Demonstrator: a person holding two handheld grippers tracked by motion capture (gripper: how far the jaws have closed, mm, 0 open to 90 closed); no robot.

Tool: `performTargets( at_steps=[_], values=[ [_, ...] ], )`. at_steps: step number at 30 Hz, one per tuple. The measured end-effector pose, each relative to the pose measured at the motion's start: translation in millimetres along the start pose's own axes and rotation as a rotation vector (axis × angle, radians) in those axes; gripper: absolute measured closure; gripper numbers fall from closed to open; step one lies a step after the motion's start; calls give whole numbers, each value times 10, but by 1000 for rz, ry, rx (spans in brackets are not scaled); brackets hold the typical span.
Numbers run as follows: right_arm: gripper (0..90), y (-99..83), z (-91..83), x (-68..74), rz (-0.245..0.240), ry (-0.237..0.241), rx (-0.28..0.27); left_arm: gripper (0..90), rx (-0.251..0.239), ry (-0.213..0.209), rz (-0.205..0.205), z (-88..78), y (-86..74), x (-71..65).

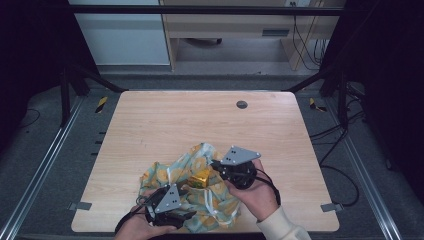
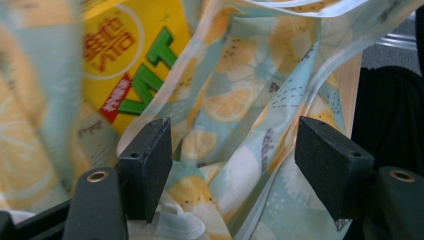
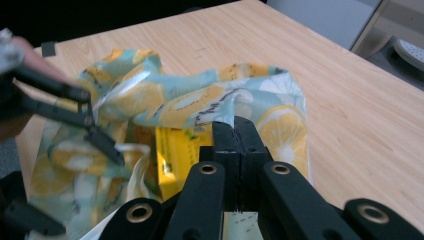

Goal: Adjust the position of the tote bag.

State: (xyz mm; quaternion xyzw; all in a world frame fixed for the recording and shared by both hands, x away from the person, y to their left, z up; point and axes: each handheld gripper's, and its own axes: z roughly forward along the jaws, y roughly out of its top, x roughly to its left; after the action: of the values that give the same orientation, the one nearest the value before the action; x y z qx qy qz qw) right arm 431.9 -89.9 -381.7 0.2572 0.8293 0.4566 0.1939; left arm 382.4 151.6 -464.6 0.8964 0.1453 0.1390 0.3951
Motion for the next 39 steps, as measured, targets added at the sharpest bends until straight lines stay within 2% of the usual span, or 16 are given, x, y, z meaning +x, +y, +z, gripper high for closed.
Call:
performTargets(
  at_steps=[3, 4, 5, 7, 9, 10, 12, 14, 15, 16, 17, 19, 21, 25, 33, 39],
  values=[
    [900, 59, 35, -50, 10, 1, -12, 367, 49, -14, 35, 84, -22, -20],
    [900, 83, 78, -95, 20, 0, -12, 455, 58, -16, 37, 111, -36, -34],
    [900, 83, 78, -95, 20, 0, -12, 455, 66, -18, 46, 122, -42, -35],
    [900, 91, 140, -148, 27, -6, -3, 562, 96, -16, 65, 147, -49, -41],
    [900, 88, 209, -207, 38, -6, 1, 677, 107, -15, 64, 155, -54, -39],
    [900, 79, 286, -275, 55, -9, 11, 791, 120, -17, 61, 156, -56, -31],
    [900, 73, 317, -304, 61, -10, 15, 824, 129, -11, 54, 159, -63, -28],
    [900, 49, 429, -410, 77, -18, 34, 883, 133, -15, 59, 129, -59, -25],
    [900, 32, 501, -493, 93, -26, 50, 895, 120, -9, 53, 104, -54, -23],
    [900, 32, 501, -493, 93, -26, 50, 895, 109, -8, 53, 71, -46, -16],
    [900, 9, 575, -594, 111, -38, 60, 898, 82, -8, 42, 17, -45, -12],
    [900, -3, 611, -639, 124, -38, 59, 900, 72, -8, 38, -2, -51, -21],
    [900, -29, 680, -712, 145, -38, 69, 900, 90, -13, 50, -12, -66, -33],
    [900, -118, 820, -820, 163, -49, 125, 900, 125, -11, 69, 8, -88, -59],
    [900, -429, 949, -1061, 237, -87, 220, 900, 153, 6, 67, 50, -108, -92],
    [900, -527, 932, -1144, 258, -98, 222, 900, 157, 0, 56, 67, -123, -92]
  ],
)
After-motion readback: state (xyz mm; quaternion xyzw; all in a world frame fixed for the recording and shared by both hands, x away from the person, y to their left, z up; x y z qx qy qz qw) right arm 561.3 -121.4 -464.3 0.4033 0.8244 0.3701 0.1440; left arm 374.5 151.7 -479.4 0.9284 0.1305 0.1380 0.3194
